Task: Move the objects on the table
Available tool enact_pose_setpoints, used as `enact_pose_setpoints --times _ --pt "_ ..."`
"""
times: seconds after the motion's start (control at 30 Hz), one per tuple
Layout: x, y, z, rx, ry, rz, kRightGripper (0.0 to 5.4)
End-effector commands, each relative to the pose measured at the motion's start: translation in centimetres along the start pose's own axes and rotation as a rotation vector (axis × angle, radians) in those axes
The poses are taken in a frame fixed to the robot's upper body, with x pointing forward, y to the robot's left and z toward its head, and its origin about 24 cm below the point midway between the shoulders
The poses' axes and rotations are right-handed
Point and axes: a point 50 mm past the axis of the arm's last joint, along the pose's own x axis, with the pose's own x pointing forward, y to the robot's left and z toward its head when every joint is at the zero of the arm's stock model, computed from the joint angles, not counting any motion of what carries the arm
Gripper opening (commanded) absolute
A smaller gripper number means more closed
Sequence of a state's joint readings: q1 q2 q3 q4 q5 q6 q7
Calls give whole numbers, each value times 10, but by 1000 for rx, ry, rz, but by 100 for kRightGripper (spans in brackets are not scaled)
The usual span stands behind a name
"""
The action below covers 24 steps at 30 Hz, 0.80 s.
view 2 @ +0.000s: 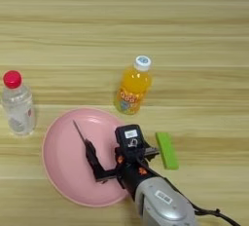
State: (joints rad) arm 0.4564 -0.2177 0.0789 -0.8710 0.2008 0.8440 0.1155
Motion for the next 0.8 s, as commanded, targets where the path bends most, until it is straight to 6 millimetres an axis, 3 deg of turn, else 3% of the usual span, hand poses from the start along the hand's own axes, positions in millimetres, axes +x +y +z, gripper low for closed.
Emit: enact_pose_setpoints --times 0.03,0.47,0.8 --pt "-3 -5 20 -38 -127 -36 539" --pt "-5 -24 26 -82 -155 -146 539" --pt "-5 -27 30 -86 -175 -151 539"
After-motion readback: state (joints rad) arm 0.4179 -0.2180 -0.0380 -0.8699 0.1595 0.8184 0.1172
